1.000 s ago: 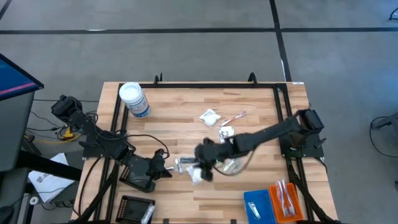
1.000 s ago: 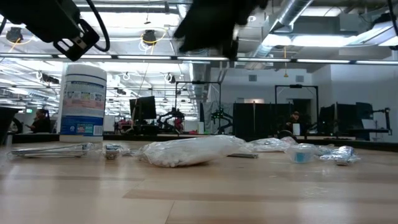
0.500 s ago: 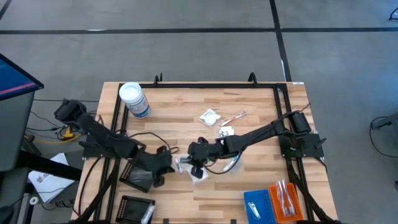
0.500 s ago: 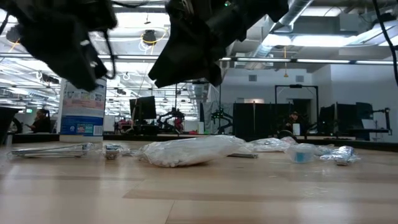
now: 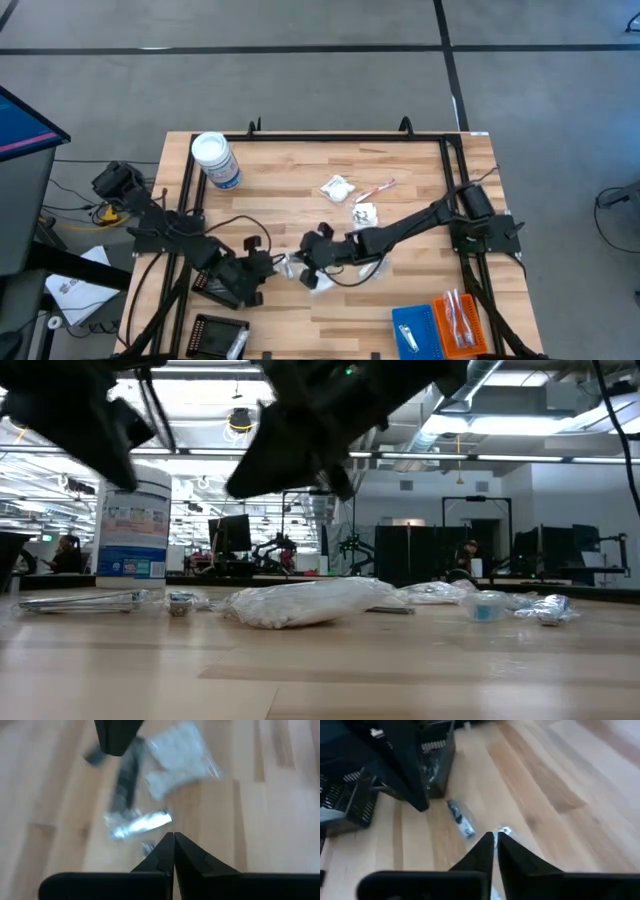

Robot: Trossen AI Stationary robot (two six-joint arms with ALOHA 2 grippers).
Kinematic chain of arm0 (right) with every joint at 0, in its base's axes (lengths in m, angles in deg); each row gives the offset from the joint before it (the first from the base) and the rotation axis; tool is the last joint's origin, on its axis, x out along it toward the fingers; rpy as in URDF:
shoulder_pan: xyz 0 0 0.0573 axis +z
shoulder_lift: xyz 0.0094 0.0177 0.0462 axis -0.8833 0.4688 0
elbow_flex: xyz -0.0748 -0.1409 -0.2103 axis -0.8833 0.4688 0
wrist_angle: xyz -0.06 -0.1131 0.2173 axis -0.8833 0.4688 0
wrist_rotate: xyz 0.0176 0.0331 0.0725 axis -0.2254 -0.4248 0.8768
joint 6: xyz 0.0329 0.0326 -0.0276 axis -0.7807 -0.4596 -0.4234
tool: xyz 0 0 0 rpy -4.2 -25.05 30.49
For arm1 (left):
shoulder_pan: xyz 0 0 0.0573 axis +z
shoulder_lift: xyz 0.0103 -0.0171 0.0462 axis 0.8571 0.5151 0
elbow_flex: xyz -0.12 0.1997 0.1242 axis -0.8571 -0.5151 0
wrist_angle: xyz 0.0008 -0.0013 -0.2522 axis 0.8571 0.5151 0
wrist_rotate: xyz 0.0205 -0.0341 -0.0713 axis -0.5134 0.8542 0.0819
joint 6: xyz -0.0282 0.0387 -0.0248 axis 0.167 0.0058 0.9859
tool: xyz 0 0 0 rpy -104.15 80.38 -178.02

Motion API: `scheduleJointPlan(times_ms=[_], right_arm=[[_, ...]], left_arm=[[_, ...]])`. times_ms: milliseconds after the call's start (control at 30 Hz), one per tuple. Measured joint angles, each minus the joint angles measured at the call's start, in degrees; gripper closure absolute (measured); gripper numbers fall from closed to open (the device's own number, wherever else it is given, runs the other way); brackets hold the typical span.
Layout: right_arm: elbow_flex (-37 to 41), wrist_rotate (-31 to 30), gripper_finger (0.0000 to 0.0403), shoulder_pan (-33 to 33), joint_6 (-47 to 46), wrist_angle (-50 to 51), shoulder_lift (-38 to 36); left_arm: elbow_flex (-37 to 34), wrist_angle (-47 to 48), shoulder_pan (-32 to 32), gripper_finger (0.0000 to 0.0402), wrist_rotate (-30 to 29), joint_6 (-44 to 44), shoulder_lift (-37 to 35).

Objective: Pick & Place Travel size toiletries
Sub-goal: Put the nail cutter into the blue bin

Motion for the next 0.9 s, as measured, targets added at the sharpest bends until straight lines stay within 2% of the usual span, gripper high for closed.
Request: scheduleJointPlan(times_ms=[67, 233, 400, 500, 900], right_arm=[[0.33, -0.29, 0.0398, 0.37, 0.24, 1.86, 0.24], [0.21, -3.21, 0.0395, 1.04, -0.18, 0.00, 1.86], [0.15, -8.19, 0.0399, 3.02, 1.25, -7.51, 3.74], [0.06, -9.73, 0.0399, 3.92, 3.64, -8.27, 3.57], [0.13, -11.42, 0.0401, 4.70, 5.91, -6.51, 3.57]], left_arm=[[-0.22, -0.19, 0.04, 0.0401, 2.10, 0.22, 0.63], [-0.19, -0.33, 3.47, 0.0401, 7.66, -1.33, 2.62], [-0.20, 0.36, 8.36, 0.0401, 14.87, -3.00, 5.16], [-0.22, 0.32, 9.77, 0.0401, 17.58, -3.05, 7.08], [0.15, -0.01, 12.41, 0.0401, 19.99, -2.02, 11.28]])
